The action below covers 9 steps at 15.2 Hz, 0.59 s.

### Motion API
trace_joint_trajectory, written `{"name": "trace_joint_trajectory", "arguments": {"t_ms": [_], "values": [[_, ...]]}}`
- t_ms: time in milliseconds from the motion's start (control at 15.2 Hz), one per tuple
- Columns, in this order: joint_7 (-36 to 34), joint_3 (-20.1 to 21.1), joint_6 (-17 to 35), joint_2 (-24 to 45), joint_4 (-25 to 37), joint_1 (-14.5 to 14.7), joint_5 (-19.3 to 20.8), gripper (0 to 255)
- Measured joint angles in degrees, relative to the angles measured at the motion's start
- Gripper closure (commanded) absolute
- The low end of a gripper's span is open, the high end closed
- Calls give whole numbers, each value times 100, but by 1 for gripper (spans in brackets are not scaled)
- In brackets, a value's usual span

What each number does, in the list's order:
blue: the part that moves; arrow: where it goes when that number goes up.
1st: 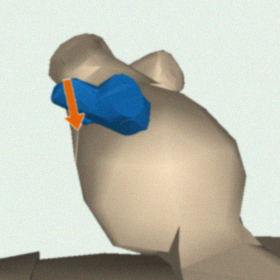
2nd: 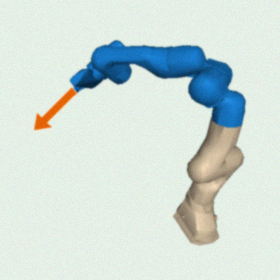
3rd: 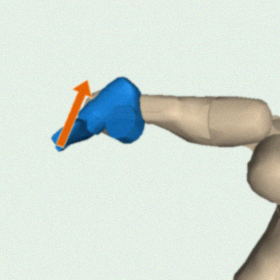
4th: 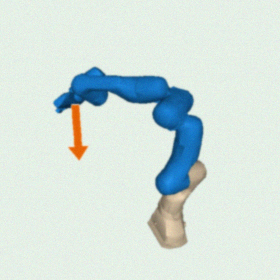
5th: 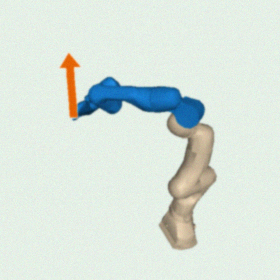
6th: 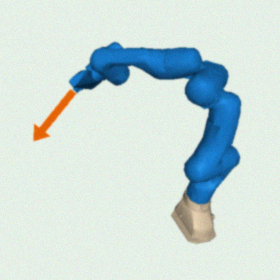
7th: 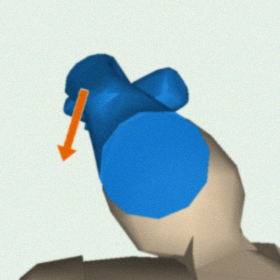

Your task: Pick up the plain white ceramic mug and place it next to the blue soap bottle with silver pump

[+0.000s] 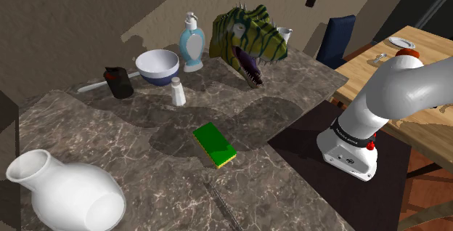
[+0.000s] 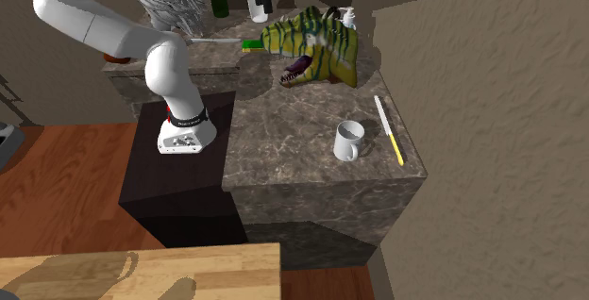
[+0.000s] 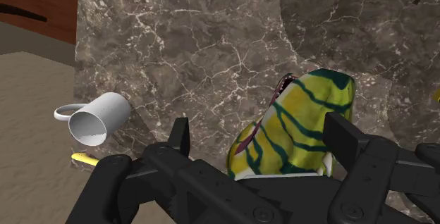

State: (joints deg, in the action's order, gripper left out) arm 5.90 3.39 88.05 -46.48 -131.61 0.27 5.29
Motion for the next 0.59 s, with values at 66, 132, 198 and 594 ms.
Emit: {"name": "trace_joint_trajectory", "arguments": {"t_ms": [66,132,198,594], "values": [[0,0,0,0,0,0,0,0],[35,-45,65,55,-27,-16,24,0],[80,-105,151,148,-45,-39,52,0],[468,-596,823,968,-89,-218,267,0]]}}
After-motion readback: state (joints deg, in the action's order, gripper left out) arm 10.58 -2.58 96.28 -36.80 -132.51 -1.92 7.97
